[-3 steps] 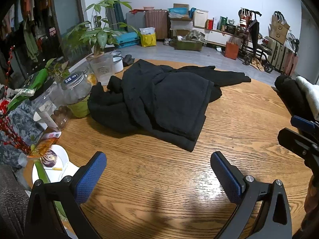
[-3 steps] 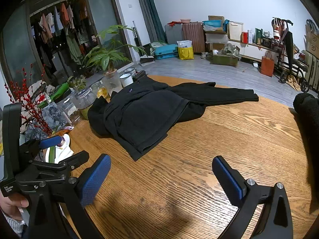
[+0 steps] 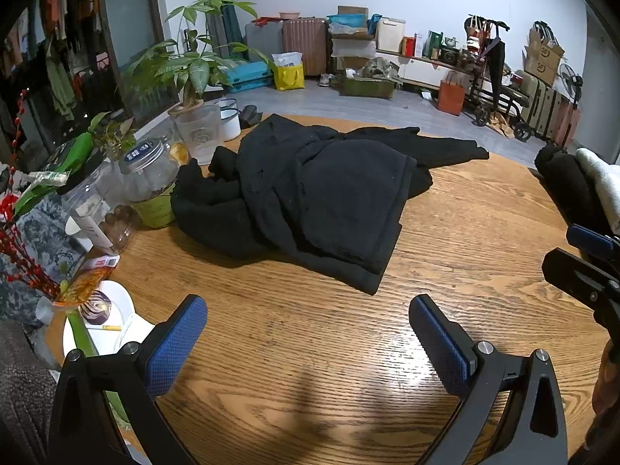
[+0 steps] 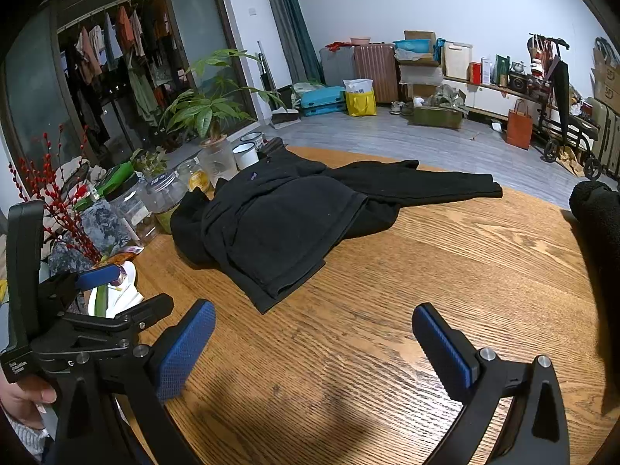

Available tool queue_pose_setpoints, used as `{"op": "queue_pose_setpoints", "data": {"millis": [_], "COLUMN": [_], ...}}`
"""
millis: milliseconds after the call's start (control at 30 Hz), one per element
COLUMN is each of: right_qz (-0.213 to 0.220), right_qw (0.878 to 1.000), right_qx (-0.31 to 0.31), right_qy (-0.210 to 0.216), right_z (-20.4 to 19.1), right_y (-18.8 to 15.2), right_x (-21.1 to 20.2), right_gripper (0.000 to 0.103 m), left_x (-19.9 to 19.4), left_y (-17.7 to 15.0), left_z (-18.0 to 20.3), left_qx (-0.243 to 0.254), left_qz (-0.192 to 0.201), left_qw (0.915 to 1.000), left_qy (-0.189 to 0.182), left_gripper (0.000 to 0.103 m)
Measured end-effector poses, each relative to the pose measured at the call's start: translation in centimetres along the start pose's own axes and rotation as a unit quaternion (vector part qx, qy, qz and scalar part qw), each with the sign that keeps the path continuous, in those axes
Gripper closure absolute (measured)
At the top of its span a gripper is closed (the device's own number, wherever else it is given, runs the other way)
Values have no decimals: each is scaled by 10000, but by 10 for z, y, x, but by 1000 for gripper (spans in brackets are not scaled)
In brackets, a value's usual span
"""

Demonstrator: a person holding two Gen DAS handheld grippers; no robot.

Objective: Fold clothes

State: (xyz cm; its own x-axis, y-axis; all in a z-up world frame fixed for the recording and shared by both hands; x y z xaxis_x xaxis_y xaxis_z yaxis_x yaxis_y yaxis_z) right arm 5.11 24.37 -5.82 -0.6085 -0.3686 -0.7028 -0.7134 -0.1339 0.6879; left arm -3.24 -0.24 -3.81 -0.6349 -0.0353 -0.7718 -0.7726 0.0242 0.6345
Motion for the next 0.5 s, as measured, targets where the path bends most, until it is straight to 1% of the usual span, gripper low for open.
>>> {"op": "queue_pose_setpoints", "data": {"millis": [200, 333, 500], "right_qz": [-7, -76, -42], "right_qw": [10000, 9999, 10000], "right_qx": [-8, -34, -25], "right_qy": [-57, -72, -51], "right_z": [1, 1, 1], "right_y": [-1, 1, -1], "right_x": [1, 2, 1], "right_gripper": [0, 0, 0], "left_x": [-2, 0, 1], "left_y": [1, 0, 0], "left_z": [-3, 0, 0], "left_qx": [-21, -1, 7], "left_qz": [-43, -48, -61], "left_qw": [10000, 10000, 10000], "left_qy": [-43, 13, 20], "left_gripper": [0, 0, 0]}}
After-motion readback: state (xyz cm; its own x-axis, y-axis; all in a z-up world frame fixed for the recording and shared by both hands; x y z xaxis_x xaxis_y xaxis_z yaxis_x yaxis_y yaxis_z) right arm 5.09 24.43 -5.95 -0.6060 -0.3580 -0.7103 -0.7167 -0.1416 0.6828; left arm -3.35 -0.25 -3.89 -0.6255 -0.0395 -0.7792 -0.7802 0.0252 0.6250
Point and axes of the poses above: each gripper's, at about its wrist camera, not at the fingertips, and x roughly the way its jaws point, z to its right, y to its top, the point moved 5 cm from there along x, roughly the way its jaws point, and after that the axes turned 2 degrees about -z, right-handed, at the moved point
